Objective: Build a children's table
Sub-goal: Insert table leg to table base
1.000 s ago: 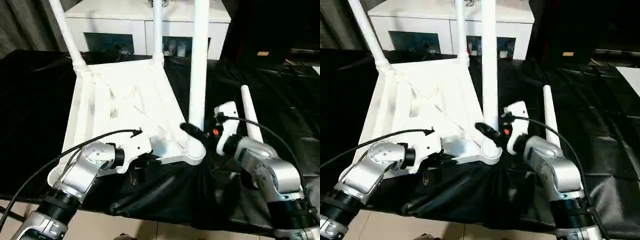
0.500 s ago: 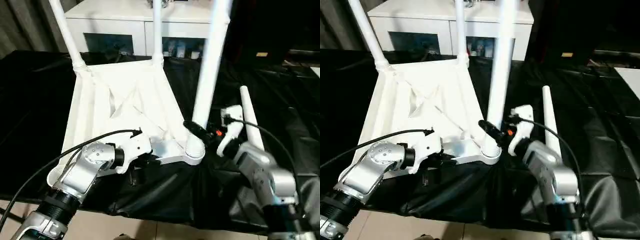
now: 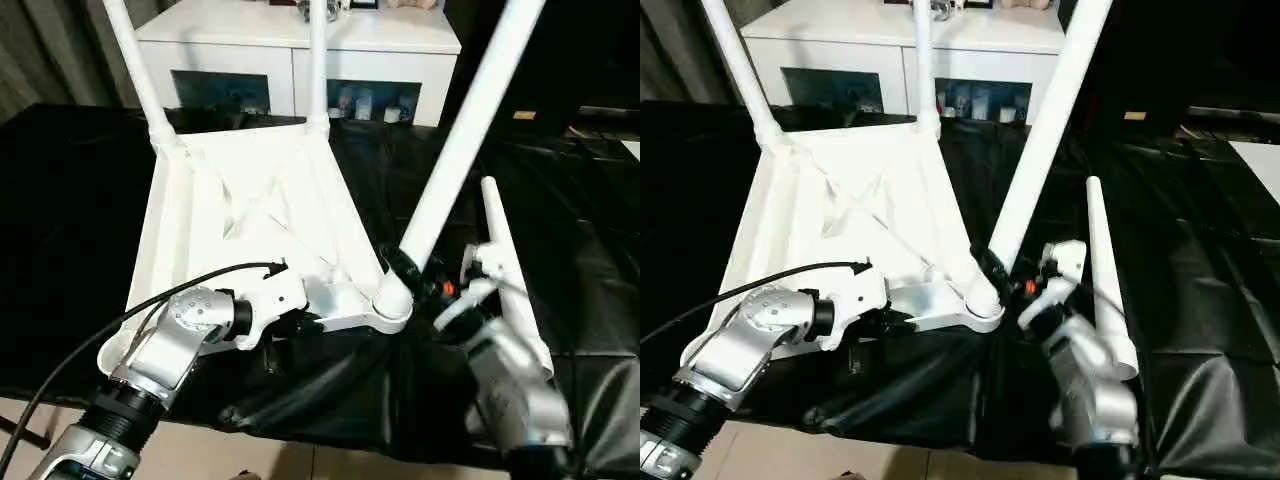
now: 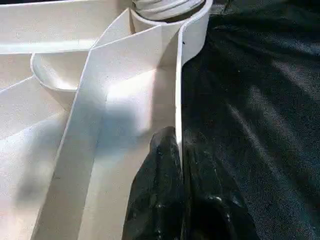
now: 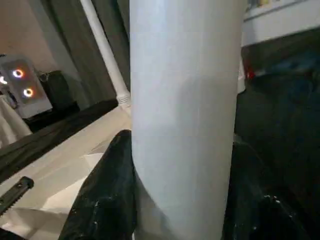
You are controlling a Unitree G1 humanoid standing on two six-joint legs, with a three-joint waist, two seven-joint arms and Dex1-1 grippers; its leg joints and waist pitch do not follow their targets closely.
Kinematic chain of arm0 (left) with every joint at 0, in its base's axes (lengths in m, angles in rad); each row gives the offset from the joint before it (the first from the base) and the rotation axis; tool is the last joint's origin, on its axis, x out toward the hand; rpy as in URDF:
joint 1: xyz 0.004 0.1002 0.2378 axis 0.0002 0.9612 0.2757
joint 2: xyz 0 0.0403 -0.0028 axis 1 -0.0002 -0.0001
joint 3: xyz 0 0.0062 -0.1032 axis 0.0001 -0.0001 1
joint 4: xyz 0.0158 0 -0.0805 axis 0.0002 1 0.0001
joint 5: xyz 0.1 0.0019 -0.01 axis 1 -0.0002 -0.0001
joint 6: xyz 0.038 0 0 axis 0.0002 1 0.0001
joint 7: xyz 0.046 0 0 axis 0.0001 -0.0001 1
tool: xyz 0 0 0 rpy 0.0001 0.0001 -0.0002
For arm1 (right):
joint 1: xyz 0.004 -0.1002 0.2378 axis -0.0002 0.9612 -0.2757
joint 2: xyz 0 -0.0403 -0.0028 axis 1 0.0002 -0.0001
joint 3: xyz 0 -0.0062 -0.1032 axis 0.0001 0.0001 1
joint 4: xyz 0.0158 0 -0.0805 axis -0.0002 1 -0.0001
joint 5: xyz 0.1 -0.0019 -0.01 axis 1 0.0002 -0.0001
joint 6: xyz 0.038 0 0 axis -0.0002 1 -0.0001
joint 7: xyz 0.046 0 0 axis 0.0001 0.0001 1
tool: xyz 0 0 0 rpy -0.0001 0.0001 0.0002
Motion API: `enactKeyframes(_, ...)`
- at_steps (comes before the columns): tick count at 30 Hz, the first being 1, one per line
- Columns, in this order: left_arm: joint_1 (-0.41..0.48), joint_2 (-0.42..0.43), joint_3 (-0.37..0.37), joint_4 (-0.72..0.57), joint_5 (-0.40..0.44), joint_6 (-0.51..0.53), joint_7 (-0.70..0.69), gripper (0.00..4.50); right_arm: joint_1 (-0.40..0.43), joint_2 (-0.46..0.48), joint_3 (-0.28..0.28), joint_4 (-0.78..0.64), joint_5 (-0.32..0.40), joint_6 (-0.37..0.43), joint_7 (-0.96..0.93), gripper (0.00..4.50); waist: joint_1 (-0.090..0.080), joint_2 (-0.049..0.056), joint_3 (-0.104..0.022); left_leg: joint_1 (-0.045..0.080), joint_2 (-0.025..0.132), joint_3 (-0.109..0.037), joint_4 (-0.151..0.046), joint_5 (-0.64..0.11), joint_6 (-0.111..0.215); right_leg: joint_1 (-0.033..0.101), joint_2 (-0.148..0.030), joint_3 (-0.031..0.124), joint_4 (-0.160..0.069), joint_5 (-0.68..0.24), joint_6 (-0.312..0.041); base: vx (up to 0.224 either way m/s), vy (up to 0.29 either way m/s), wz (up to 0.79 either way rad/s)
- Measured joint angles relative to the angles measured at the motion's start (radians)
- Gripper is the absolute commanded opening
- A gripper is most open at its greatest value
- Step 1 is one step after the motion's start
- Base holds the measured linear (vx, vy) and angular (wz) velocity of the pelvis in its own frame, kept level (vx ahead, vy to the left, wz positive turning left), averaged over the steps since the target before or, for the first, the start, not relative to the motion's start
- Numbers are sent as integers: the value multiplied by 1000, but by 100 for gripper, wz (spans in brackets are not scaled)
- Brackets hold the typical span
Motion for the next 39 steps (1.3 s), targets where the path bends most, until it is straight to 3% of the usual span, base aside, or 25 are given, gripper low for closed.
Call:
enactKeyframes(9, -2, -16, -1, 5, 7, 0, 6, 0, 58, 29, 17, 13, -57, -188, -41, 183, 0, 2, -1, 0, -1, 1, 0, -1, 1, 1, -1, 0, -2, 0, 0, 0, 0, 0)
enactKeyframes(18, -9, -24, -1, 22, 10, -1, 23, 0, 73, 27, 21, 31, -67, -232, -43, 183, -5, 2, -2, 0, 0, 1, -1, -1, 1, 1, -1, 0, -2, -3, 5, 0, 0, 0)
enactKeyframes(22, -9, -20, -1, 27, 10, -1, 23, 0, 62, -22, 45, 26, -66, -187, -3, 183, -8, -2, -5, 1, 0, 1, -1, -1, 2, 2, -1, 0, -3, -3, 5, 0, 0, 0)
enactKeyframes(27, -9, -15, -1, 47, 11, -1, 26, 0, 37, -63, 65, 27, -68, -106, 35, 183, -18, -9, -4, 17, 0, 0, -2, -1, 1, 14, -1, 0, -4, -6, 9, 0, 0, 0)
enactKeyframes(31, -9, -8, 1, 49, 11, -1, 29, 0, 3, -135, 89, 16, -68, -24, 91, 183, -29, -13, -6, 16, 0, 0, -6, -2, 2, 15, -1, -1, -13, -6, 10, 0, 0, 0)
enactKeyframes(39, -9, 0, 2, 51, 11, -1, 33, 0, -86, -223, 138, -21, -106, 147, 144, 183, -32, -19, -9, 16, -2, 0, -10, -2, 2, 14, -1, -1, -20, -6, 10, 0, 0, 0)
